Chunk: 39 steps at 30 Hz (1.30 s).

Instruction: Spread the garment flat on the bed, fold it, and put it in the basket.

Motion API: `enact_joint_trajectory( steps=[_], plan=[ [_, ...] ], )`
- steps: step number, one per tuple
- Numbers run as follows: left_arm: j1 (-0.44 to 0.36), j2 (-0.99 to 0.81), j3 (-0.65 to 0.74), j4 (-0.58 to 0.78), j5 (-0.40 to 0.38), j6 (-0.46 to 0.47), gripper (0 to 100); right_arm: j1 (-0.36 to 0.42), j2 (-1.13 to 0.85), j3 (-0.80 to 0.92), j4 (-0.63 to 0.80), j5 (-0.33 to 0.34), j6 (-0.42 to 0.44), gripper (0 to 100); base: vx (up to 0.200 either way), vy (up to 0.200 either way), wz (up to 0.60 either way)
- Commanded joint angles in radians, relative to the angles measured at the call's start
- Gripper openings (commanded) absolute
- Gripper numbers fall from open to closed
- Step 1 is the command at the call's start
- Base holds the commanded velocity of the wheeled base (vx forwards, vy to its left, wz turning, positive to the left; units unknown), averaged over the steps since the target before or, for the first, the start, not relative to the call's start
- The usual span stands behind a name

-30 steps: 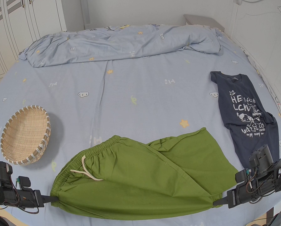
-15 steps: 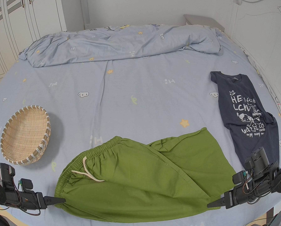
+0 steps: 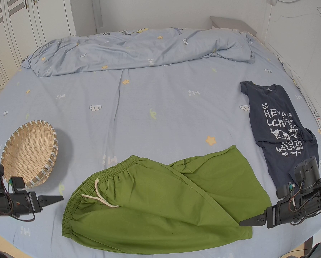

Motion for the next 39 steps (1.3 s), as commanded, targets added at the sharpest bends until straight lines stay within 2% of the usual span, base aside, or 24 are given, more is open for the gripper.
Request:
enact_joint_trajectory(
  steps=[1, 6, 7, 8, 13, 15, 17, 18, 20, 25, 33, 39],
  plan=[
    [-0.087, -0.092, -0.263, 0.176, 0.006, -0.091, 100, -0.056, -0.143, -0.091, 0.121, -0.003, -0.013, 100, 0.000, 0.000, 0.00],
    [-0.211, -0.040, -0.475, 0.309, 0.021, -0.159, 100, -0.114, -0.193, -0.197, 0.201, -0.002, -0.054, 100, 0.000, 0.000, 0.00],
    [-0.220, -0.034, -0.486, 0.312, 0.021, -0.162, 100, -0.118, -0.193, -0.206, 0.205, -0.002, -0.057, 100, 0.000, 0.000, 0.00],
    [-0.277, 0.010, -0.544, 0.322, 0.030, -0.182, 100, -0.127, -0.192, -0.267, 0.236, -0.002, -0.066, 100, 0.000, 0.000, 0.00],
    [-0.395, 0.176, -0.707, 0.322, 0.052, -0.212, 100, -0.134, -0.164, -0.402, 0.270, -0.003, -0.066, 100, 0.000, 0.000, 0.00],
    [-0.435, 0.250, -0.772, 0.322, 0.052, -0.212, 100, -0.133, -0.149, -0.416, 0.265, -0.003, -0.066, 100, 0.000, 0.000, 0.00],
    [-0.440, 0.262, -0.783, 0.322, 0.052, -0.212, 100, -0.133, -0.146, -0.416, 0.265, -0.003, -0.066, 100, 0.000, 0.000, 0.00],
    [-0.480, 0.365, -0.869, 0.323, 0.055, -0.212, 100, -0.127, -0.138, -0.405, 0.265, -0.005, -0.071, 100, 0.000, 0.000, 0.00],
    [-0.506, 0.414, -0.911, 0.323, 0.055, -0.212, 100, -0.127, -0.130, -0.395, 0.265, -0.005, -0.080, 100, 0.000, 0.000, 0.00],
    [-0.563, 0.527, -0.996, 0.319, 0.085, -0.205, 100, -0.127, -0.106, -0.387, 0.264, -0.005, -0.089, 100, 0.000, 0.000, 0.00],
    [-0.622, 0.610, -1.006, 0.312, 0.184, -0.206, 100, -0.125, -0.092, -0.382, 0.264, -0.005, -0.089, 100, 0.000, 0.000, 0.00],
    [-0.638, 0.599, -0.986, 0.316, 0.187, -0.208, 100, -0.127, -0.070, -0.381, 0.264, -0.005, -0.088, 100, 0.000, 0.000, 0.00]
  ],
)
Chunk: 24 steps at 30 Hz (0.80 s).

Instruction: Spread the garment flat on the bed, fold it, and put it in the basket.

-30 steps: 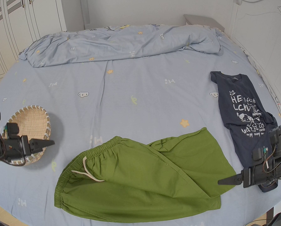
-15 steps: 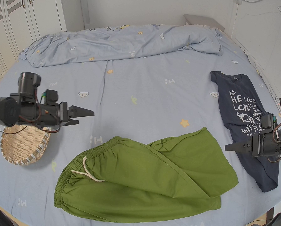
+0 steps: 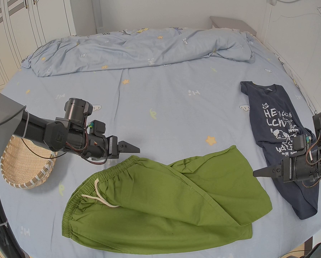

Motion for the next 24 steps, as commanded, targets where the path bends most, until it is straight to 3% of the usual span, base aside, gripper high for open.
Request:
enact_joint_trajectory(
  steps=[1, 9, 10, 24],
  plan=[
    [-0.013, 0.017, 0.009, 0.004, 0.000, 0.000, 100, -0.002, 0.023, 0.002, 0.000, 0.002, 0.001, 100, 0.000, 0.000, 0.00],
    [-0.039, -0.015, 0.051, 0.002, -0.002, 0.002, 100, -0.002, 0.036, 0.007, -0.014, 0.000, 0.001, 100, 0.000, 0.000, 0.00],
    [-0.043, -0.014, 0.051, 0.002, -0.002, 0.002, 0, -0.002, 0.036, 0.008, -0.014, 0.000, 0.001, 100, 0.000, 0.000, 0.00],
    [-0.043, -0.023, 0.069, -0.001, 0.001, 0.002, 0, -0.004, 0.036, 0.008, -0.014, 0.000, 0.003, 100, 0.000, 0.000, 0.00]
  ],
)
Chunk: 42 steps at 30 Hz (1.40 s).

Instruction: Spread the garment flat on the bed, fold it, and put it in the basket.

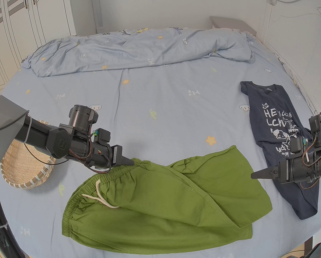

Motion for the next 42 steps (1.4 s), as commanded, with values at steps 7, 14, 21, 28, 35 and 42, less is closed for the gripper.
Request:
enact_joint_trajectory(
  steps=[7, 14, 21, 28, 35, 42],
  plan=[
    [0.071, -0.163, 0.037, 0.002, -0.001, -0.015, 0, -0.003, 0.014, -0.043, -0.012, 0.002, 0.000, 100, 0.000, 0.000, 0.00],
    [0.209, -0.262, 0.088, -0.003, -0.006, -0.015, 0, -0.041, 0.094, -0.083, -0.059, 0.013, -0.001, 100, 0.000, 0.000, 0.00],
    [0.227, -0.231, 0.098, -0.003, -0.007, -0.006, 0, -0.104, 0.149, -0.046, -0.063, 0.014, 0.000, 100, 0.000, 0.000, 0.00],
    [0.224, -0.185, 0.098, -0.011, -0.004, -0.002, 0, -0.135, 0.226, 0.021, -0.137, 0.022, -0.018, 100, 0.000, 0.000, 0.00],
    [0.224, -0.136, 0.098, -0.012, 0.000, 0.027, 0, -0.205, 0.292, 0.020, -0.186, 0.112, -0.020, 100, 0.000, 0.000, 0.00],
    [0.227, -0.131, 0.097, -0.014, 0.000, 0.031, 0, -0.221, 0.313, 0.013, -0.187, 0.146, -0.023, 100, 0.000, 0.000, 0.00]
  ],
)
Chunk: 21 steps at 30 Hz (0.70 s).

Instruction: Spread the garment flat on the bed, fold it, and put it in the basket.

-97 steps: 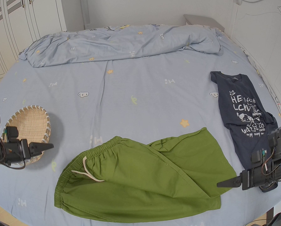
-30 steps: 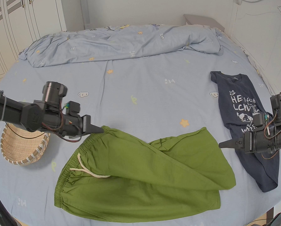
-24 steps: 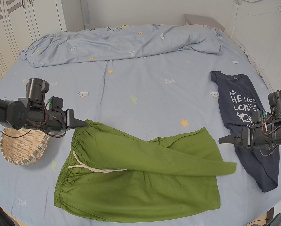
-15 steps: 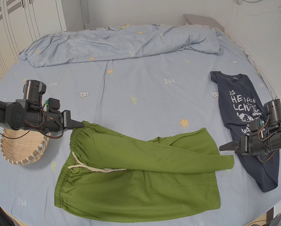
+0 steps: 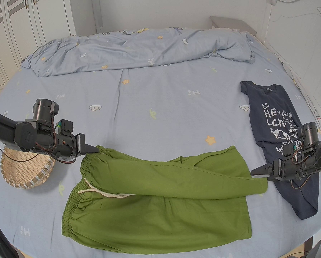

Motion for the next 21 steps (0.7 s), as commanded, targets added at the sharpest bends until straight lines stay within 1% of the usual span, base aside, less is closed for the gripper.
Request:
enact_joint_trajectory(
  steps=[1, 3, 7, 9, 10, 21],
  plan=[
    [0.002, 0.011, -0.001, -0.001, 0.000, 0.000, 0, -0.005, 0.024, -0.002, 0.000, 0.004, 0.000, 100, 0.000, 0.000, 0.00],
    [0.002, 0.011, -0.001, -0.001, 0.000, 0.000, 0, -0.002, 0.024, -0.002, -0.001, 0.005, 0.002, 100, 0.000, 0.000, 0.00],
    [0.002, 0.012, -0.001, -0.001, 0.000, 0.000, 0, -0.004, 0.024, -0.003, -0.001, 0.060, 0.005, 100, 0.000, 0.000, 0.00],
    [0.002, 0.012, -0.003, -0.001, 0.000, 0.000, 0, -0.004, 0.025, -0.005, -0.003, 0.064, 0.006, 100, 0.000, 0.000, 0.00],
    [0.002, 0.012, -0.003, -0.001, 0.000, 0.000, 0, -0.004, 0.025, -0.005, -0.003, 0.064, 0.006, 0, 0.000, 0.000, 0.00],
    [0.004, 0.012, -0.003, -0.001, 0.000, 0.000, 0, -0.016, 0.035, -0.008, -0.018, 0.059, 0.003, 0, 0.000, 0.000, 0.00]
  ],
)
